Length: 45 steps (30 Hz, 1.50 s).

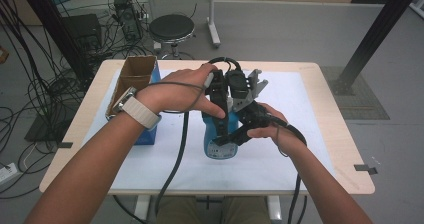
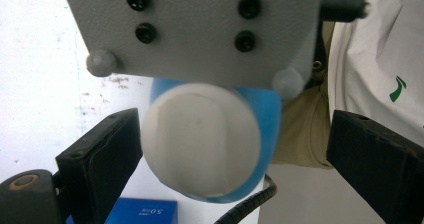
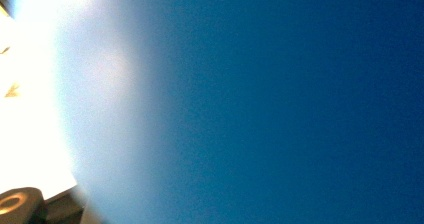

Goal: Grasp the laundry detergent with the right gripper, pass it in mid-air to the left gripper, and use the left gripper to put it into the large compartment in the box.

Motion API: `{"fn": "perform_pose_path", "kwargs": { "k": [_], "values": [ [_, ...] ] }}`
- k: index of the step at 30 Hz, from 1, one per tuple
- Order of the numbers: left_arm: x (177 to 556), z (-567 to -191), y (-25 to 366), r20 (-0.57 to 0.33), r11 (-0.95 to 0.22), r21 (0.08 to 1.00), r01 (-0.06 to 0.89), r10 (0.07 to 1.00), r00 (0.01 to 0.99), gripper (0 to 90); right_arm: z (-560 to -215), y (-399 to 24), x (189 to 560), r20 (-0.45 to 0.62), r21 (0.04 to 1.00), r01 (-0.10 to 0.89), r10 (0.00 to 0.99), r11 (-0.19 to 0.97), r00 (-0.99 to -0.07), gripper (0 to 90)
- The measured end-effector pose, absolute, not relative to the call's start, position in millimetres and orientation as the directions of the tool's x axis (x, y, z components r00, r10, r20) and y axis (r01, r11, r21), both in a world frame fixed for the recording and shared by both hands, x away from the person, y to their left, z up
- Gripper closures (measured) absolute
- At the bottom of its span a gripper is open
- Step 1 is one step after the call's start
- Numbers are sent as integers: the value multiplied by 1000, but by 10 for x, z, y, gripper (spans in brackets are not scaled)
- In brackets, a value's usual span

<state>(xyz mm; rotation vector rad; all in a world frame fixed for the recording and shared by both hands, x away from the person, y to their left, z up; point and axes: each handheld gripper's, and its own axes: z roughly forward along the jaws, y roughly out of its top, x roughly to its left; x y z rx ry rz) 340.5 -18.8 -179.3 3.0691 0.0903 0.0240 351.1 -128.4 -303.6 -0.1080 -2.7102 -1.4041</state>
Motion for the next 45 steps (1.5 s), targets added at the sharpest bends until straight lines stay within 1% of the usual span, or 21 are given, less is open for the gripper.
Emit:
{"fn": "perform_pose_path", "kwargs": {
  "k": [1,12,13,17,20,28,30,45],
  "values": [
    [3407,-1798,-188,13,-995,73,61,63,998,86,-3035,-1283,3513,103,813,94,16,575,-995,429],
    [3419,-1841,-200,15,-996,77,55,56,998,100,-2966,-1282,3463,128,816,116,18,567,-992,429],
    [3419,-1849,-200,12,-995,80,55,57,998,101,-2961,-1275,3468,110,824,98,12,559,-994,429],
    [3419,-1860,-200,10,-995,85,55,56,998,107,-2951,-1275,3466,106,824,94,10,559,-994,429],
    [3420,-1866,-199,9,-995,87,51,52,999,135,-2942,-1279,3463,108,826,94,8,557,-994,429],
    [3421,-1874,-209,12,-995,91,41,42,999,153,-2923,-1285,3455,101,832,85,1,548,-995,429],
    [3420,-1878,-212,13,-995,90,42,43,999,157,-2915,-1284,3442,111,828,101,15,551,-994,429],
    [3416,-1891,-226,10,-995,95,26,27,1000,236,-2905,-1295,3437,113,832,100,9,546,-994,429]
  ]
}}
